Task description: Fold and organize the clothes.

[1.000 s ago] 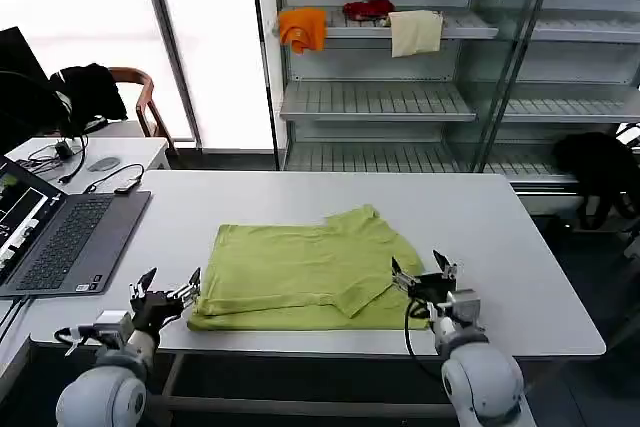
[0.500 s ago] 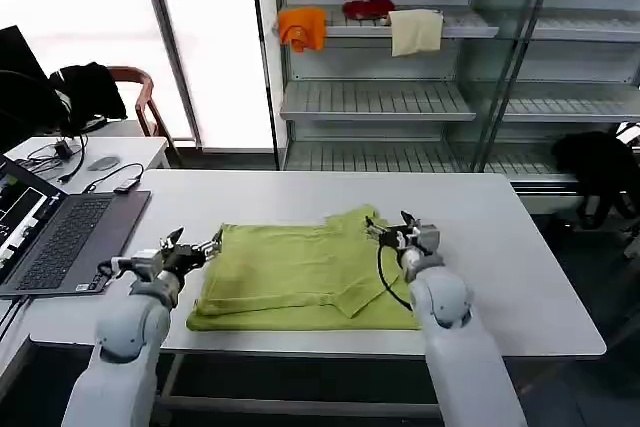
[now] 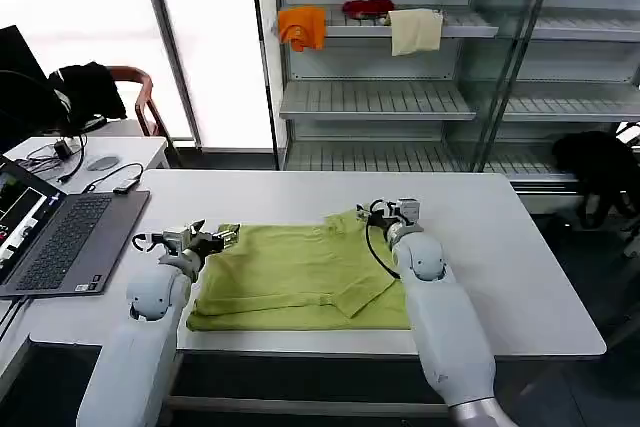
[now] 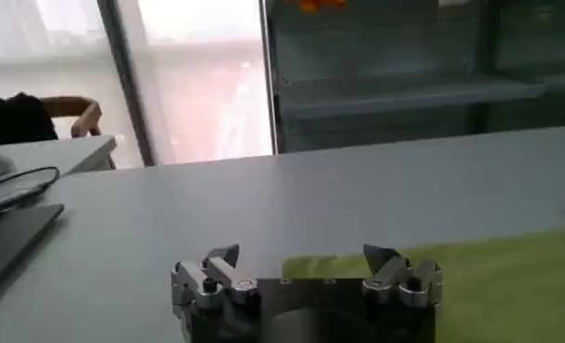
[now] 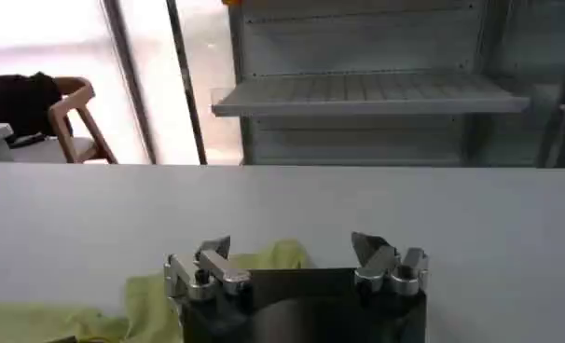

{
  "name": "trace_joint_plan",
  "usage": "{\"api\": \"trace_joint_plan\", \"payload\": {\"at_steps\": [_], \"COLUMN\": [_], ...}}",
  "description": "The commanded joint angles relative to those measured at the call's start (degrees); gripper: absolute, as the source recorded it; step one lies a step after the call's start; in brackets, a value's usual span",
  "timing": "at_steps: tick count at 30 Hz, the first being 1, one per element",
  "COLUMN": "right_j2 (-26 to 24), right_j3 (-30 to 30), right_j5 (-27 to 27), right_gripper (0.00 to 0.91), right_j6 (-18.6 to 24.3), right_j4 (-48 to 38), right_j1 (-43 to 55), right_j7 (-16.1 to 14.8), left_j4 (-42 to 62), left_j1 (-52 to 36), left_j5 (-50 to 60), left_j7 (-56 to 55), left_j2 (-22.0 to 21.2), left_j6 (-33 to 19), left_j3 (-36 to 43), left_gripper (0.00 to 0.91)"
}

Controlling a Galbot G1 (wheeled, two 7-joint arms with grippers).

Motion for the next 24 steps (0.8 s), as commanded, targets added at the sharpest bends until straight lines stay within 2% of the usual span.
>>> {"api": "trace_joint_plan", "payload": {"at_steps": [1, 3, 4, 5, 6, 7, 8, 9, 10, 11, 16, 24], "right_j2": [0.9, 1.0, 1.1, 1.2, 1.3, 1.2, 1.2, 1.3, 1.3, 1.4, 1.5, 1.3], "right_j3": [0.0, 0.0, 0.1, 0.2, 0.2, 0.1, 0.1, 0.1, 0.1, 0.1, 0.0, 0.0], "right_j5": [-0.6, -0.9, -1.3, -1.6, -2.0, -2.1, -2.3, -2.4, -2.5, -2.7, -3.6, -3.7], "right_gripper": [0.907, 0.907, 0.826, 0.675, 0.605, 0.423, 0.212, 0.071, 0.071, 0.000, 0.000, 0.000], "right_j6": [0.0, 0.0, 0.0, 0.0, 0.0, 0.0, 0.1, 0.1, 0.1, 0.1, 0.1, 0.0], "right_j4": [-6.0, -6.5, -6.9, -7.1, -7.4, -7.7, -7.9, -8.1, -8.2, -8.4, -8.1, -3.1], "right_j1": [3.0, 3.1, 3.2, 3.2, 3.2, 3.2, 3.2, 3.1, 3.1, 2.9, 1.9, 0.2], "right_j7": [-0.1, -0.2, -0.3, -0.4, -0.6, -0.7, -0.8, -0.9, -1.0, -1.1, -1.8, -2.5], "left_j4": [6.2, 7.2, 7.7, 7.8, 7.9, 7.8, 7.7, 7.6, 7.5, 7.4, 6.6, 5.3], "left_j1": [-3.6, -3.8, -3.9, -3.9, -3.9, -3.8, -3.7, -3.5, -3.4, -3.3, -2.5, -1.6], "left_j5": [1.6, 1.6, 1.6, 1.6, 1.7, 1.6, 1.6, 1.6, 1.6, 1.6, 1.5, 0.9], "left_j7": [0.9, 1.0, 1.0, 1.1, 1.1, 1.4, 1.6, 1.6, 1.7, 1.8, 2.3, 2.5], "left_j2": [-0.1, -0.2, -0.3, -0.3, -0.3, -0.3, -0.3, -0.3, -0.3, -0.3, -0.5, -0.8], "left_j6": [0.1, 0.1, 0.1, 0.1, 0.1, 0.1, 0.1, 0.1, 0.1, 0.1, 0.1, 0.1], "left_j3": [1.4, 1.2, 1.2, 1.1, 1.0, 1.0, 1.0, 1.0, 0.9, 0.9, 0.7, 0.3], "left_gripper": [0.867, 0.756, 0.625, 0.524, 0.474, 0.433, 0.302, 0.151, 0.081, 0.010, 0.010, 0.000]}}
